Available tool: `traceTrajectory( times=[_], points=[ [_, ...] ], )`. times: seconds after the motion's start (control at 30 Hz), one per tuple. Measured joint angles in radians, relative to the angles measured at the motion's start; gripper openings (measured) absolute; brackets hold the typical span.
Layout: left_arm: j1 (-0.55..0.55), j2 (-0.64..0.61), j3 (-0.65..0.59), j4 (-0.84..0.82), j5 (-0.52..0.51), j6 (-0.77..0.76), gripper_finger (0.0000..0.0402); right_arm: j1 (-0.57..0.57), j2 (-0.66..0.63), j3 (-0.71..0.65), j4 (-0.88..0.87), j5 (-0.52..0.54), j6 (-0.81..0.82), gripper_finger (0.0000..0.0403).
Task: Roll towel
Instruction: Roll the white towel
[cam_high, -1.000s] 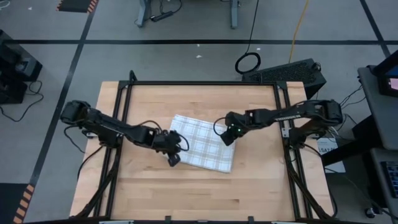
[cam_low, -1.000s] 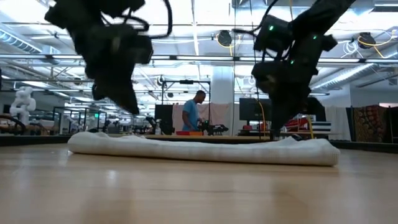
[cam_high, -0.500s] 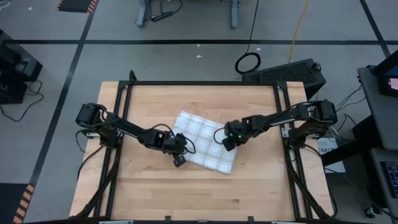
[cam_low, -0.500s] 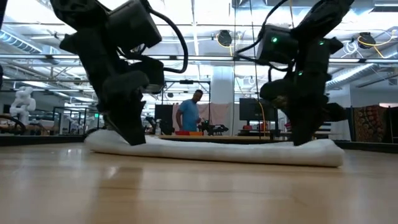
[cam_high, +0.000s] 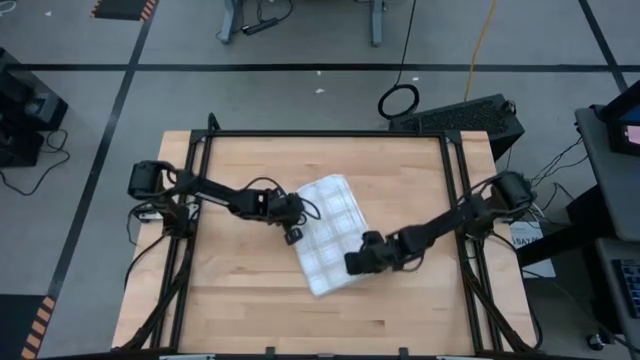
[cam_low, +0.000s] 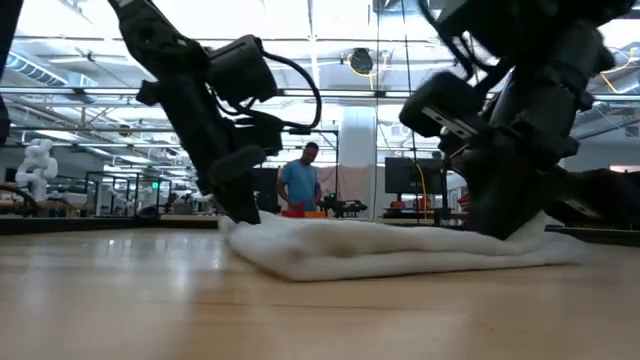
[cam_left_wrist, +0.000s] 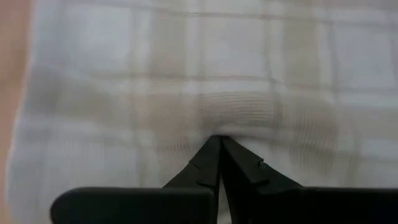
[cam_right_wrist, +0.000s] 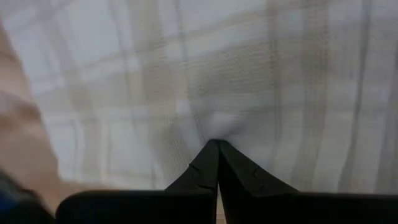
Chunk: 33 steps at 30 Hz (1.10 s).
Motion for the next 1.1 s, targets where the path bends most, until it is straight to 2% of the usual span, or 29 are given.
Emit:
traceTrajectory(
  times=[0.07,0.17,0.33,0.43,0.57,0.77,0.83,0.93,1.1],
  points=[
    [0.028,0.002,0.001,0.036,0.0,0.034,0.0018,0.027,0.03,0.015,0.057,0.039,0.064,0.0],
    [0.075,0.0,0.025,0.016,0.005,0.039,0.0018,0.046,0.052,0.058,0.05,0.087,0.082,0.0],
    [0.138,-0.073,0.087,-0.114,0.115,0.033,0.0018,0.019,0.012,0.081,0.021,0.081,-0.064,0.0],
    [0.138,-0.143,0.097,-0.119,0.189,0.029,0.0018,-0.016,-0.051,0.082,-0.062,0.037,-0.212,0.0],
    [0.095,-0.199,0.096,-0.121,0.255,-0.022,0.0018,-0.066,-0.145,0.083,-0.202,-0.012,-0.497,0.0],
    [-0.038,-0.166,0.073,-0.1,0.289,-0.097,0.0018,-0.093,-0.238,0.083,-0.26,-0.025,-1.105,0.0],
    [-0.085,-0.16,0.07,-0.1,0.289,-0.118,0.0018,-0.093,-0.247,0.082,-0.277,-0.03,-1.252,0.0],
    [-0.142,-0.157,0.072,-0.05,0.271,-0.16,0.0018,-0.098,-0.244,0.078,-0.264,-0.05,-1.379,0.0],
    [-0.213,-0.12,0.072,-0.004,0.14,-0.146,0.0018,-0.099,-0.209,0.009,-0.137,-0.051,-1.382,0.0]
  ],
)
